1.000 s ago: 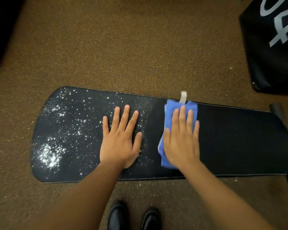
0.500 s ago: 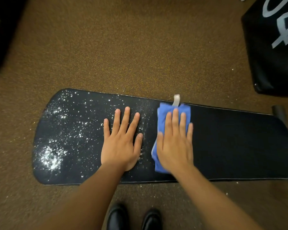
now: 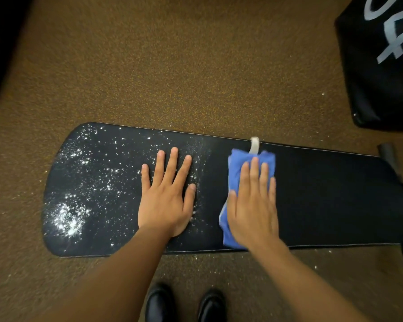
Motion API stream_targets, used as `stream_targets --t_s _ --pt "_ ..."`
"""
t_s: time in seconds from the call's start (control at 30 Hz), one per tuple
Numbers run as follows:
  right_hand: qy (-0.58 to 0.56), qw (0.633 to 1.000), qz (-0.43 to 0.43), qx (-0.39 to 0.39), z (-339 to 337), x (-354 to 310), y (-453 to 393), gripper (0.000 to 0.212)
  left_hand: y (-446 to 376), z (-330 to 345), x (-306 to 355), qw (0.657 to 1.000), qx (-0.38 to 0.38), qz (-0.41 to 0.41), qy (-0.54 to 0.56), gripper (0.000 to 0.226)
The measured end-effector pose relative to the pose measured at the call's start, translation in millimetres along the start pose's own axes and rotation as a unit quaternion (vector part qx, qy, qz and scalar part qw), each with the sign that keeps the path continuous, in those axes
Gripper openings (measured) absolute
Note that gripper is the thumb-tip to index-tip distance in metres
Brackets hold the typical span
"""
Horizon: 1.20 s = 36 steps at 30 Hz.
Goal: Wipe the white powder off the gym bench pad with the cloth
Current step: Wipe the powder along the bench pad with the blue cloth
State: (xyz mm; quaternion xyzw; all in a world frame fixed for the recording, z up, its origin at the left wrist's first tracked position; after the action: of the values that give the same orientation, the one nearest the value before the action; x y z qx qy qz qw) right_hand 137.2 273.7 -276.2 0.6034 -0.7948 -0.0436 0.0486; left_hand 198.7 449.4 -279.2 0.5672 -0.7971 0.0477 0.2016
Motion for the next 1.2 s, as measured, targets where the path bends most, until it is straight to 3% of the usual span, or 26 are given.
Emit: stream_targets --t_s 0.13,0.37,0.6,0.7,0.9,1.1,1.2 --pt "-0.010 1.000 0.022 -0.006 -7.5 -29.7 -58.2 0.069 0.0 0.7 0.2 1.000 0.003 0.001 0.003 0.060" --pt "0.027 0.988 -0.154 -0.002 -2.3 -36.4 35.9 0.066 -1.4 1.3 -1.2 1.000 0.002 0.006 0.004 0.060" --pt "0.001 1.000 0.023 -0.012 -10.8 -31.1 -58.2 0.072 -0.6 2.4 -1.7 1.000 0.004 0.011 -0.004 0.060" --pt "0.006 1.000 0.003 0.001 -9.9 -47.1 -56.6 0.070 -1.3 2.3 -1.7 1.000 0.004 0.012 -0.001 0.060" --pt "0.035 0.986 -0.161 0.004 -0.7 -31.5 44.1 0.065 -0.9 1.1 -1.6 1.000 0.006 0.014 0.001 0.059" --pt "0.013 1.000 -0.028 -0.002 -9.5 -39.1 -35.7 0.070 -0.8 2.1 -1.8 1.000 0.010 0.014 0.007 0.059" --pt "0.014 0.999 -0.032 -0.004 -10.9 -57.3 -51.2 0.070 -1.4 2.6 -1.7 1.000 0.010 0.015 0.009 0.059"
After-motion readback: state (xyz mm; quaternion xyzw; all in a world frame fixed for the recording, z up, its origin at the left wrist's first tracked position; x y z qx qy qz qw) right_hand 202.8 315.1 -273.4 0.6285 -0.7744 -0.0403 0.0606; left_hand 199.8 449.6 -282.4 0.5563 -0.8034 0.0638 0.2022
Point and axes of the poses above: each hand's wrist, its own y-axis away from the middle knuckle, its own z-axis out of the palm, x = y × z, the point moved 2 cm from there along -y, towards the middle knuckle, and after that the axes turned 9 degrees about y, right-handed, at the moved point
